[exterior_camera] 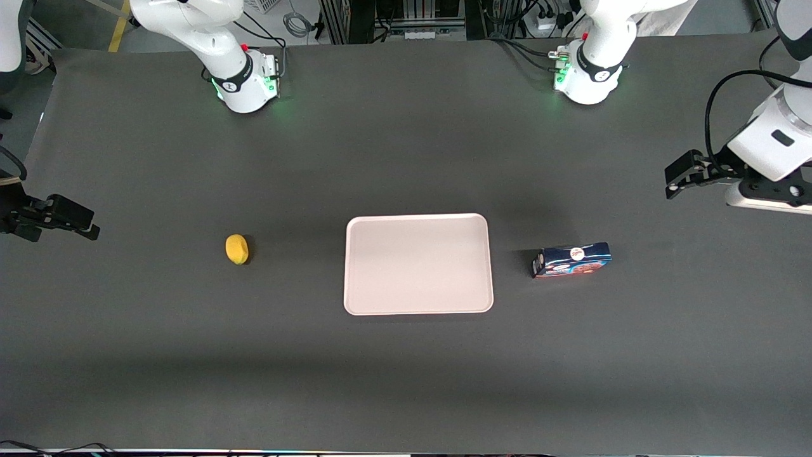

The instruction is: Place cookie box on tray

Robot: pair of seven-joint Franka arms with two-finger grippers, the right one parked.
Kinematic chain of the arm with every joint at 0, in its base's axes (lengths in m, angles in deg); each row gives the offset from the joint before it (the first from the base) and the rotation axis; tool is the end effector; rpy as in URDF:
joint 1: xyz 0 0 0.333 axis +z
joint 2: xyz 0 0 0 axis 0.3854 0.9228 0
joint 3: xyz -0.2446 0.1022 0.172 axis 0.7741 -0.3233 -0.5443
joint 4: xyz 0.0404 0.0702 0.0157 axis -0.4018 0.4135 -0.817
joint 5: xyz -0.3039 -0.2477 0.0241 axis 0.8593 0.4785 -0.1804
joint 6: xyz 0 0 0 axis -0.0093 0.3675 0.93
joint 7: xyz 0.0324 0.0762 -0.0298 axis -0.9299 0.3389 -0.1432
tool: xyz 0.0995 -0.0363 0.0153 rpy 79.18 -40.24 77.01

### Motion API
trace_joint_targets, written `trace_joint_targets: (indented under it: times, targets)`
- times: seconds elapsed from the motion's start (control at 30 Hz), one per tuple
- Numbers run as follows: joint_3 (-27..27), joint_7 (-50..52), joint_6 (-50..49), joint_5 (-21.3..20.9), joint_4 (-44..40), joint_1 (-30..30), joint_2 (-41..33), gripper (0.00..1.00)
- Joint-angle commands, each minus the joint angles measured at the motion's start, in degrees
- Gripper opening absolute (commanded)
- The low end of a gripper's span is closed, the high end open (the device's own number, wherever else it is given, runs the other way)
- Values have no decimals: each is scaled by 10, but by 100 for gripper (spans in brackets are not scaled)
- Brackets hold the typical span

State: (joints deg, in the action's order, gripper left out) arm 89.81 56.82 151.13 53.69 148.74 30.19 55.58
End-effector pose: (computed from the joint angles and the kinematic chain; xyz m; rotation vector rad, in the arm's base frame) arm 0.5567 -0.0554 0.6001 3.1194 -0.2519 0.1082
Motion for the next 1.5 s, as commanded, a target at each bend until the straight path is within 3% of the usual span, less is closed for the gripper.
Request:
trace_joint_targets:
  times: [0.0,0.4,0.57,0.83,1.47]
  targets:
    - [9,-134,1,2,-3,-6,3,100]
    - [41,-497,48,-20,14,-15,34,100]
    - [45,-580,62,-29,42,-15,39,100]
    - [88,-590,80,-74,79,-15,41,99]
    - [100,-584,266,-74,210,-13,61,99]
